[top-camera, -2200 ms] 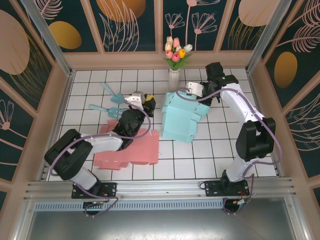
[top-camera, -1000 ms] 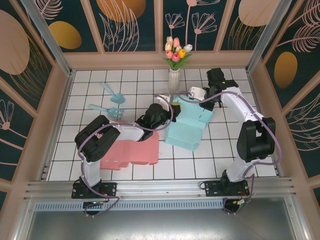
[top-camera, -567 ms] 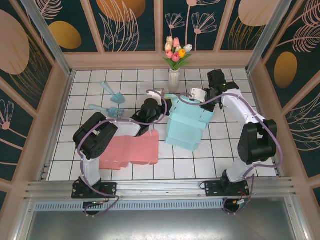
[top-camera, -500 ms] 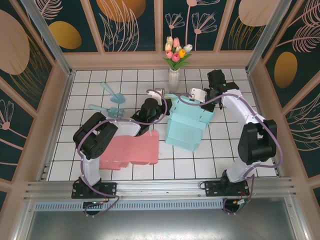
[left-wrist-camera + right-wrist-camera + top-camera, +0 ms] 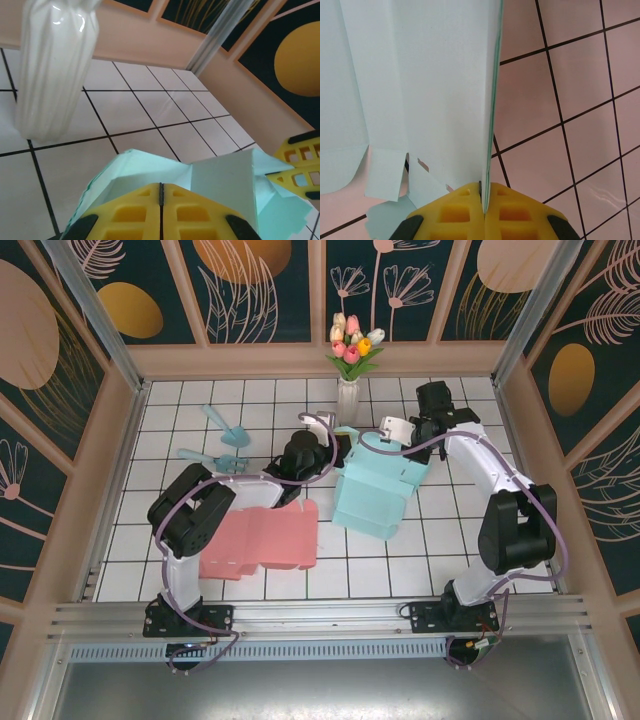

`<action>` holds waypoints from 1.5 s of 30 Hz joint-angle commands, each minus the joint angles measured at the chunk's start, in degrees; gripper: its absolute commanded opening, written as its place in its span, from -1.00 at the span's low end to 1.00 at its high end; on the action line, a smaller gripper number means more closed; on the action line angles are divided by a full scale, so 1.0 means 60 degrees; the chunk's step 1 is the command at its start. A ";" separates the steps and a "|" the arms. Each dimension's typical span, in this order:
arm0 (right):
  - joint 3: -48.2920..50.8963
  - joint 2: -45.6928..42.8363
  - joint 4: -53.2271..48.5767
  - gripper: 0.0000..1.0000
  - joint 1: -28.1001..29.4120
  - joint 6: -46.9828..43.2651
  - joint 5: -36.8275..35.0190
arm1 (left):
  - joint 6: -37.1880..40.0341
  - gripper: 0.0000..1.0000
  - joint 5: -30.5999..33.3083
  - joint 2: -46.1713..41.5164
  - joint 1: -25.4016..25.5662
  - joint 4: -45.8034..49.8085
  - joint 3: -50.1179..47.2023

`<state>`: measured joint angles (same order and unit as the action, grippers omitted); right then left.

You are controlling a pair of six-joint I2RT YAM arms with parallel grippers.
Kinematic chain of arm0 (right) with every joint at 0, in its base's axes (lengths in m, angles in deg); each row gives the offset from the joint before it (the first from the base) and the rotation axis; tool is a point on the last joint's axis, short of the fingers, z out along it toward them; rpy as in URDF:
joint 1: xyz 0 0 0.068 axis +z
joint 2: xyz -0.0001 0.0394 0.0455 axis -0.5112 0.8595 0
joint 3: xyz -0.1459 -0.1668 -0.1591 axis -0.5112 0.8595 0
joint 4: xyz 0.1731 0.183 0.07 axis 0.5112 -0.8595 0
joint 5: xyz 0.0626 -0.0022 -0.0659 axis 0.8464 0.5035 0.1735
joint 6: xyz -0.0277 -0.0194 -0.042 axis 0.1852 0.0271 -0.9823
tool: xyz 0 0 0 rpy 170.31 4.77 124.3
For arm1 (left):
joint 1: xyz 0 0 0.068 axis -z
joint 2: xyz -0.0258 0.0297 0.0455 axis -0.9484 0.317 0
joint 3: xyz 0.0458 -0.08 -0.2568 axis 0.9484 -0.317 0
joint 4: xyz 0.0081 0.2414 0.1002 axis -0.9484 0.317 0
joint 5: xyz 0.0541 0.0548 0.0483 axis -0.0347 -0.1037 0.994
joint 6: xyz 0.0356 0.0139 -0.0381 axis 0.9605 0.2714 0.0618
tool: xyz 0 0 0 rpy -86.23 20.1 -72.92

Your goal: Fold the paper box

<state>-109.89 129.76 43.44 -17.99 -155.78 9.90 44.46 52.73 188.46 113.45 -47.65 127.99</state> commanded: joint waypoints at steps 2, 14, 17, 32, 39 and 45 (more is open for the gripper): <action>0.0199 -0.0305 0.0036 -1.00 0.0132 -0.0008 0.0144 | -0.0153 -0.82 -0.0535 0.0282 0.0145 -0.0153 0.0522; 0.0431 -0.0305 0.0267 -1.00 0.0251 0.0010 0.0395 | -0.0174 -0.81 -0.0358 0.0824 0.0406 0.0245 0.1206; 0.0530 -0.0395 0.0350 -1.00 0.0248 -0.0034 0.0361 | -0.0061 -0.82 -0.0117 0.0790 0.0409 0.0343 0.1099; 0.0980 -0.0585 0.1094 -1.00 0.0081 0.0027 -0.0407 | 0.0862 -0.81 0.0764 -0.0563 -0.0053 0.1359 -0.0825; 0.0895 -0.0616 0.1251 -1.00 -0.0082 0.0153 -0.0631 | 0.0855 -0.81 0.0695 -0.0229 -0.0061 0.1694 -0.0797; 0.1051 -0.0753 0.1550 -1.00 -0.0107 0.0295 -0.0456 | 0.0837 -0.81 0.0475 0.0102 -0.0060 0.1947 -0.0482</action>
<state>-104.40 127.68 50.95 -18.32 -155.41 6.90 48.48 56.07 187.22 113.26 -37.75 123.68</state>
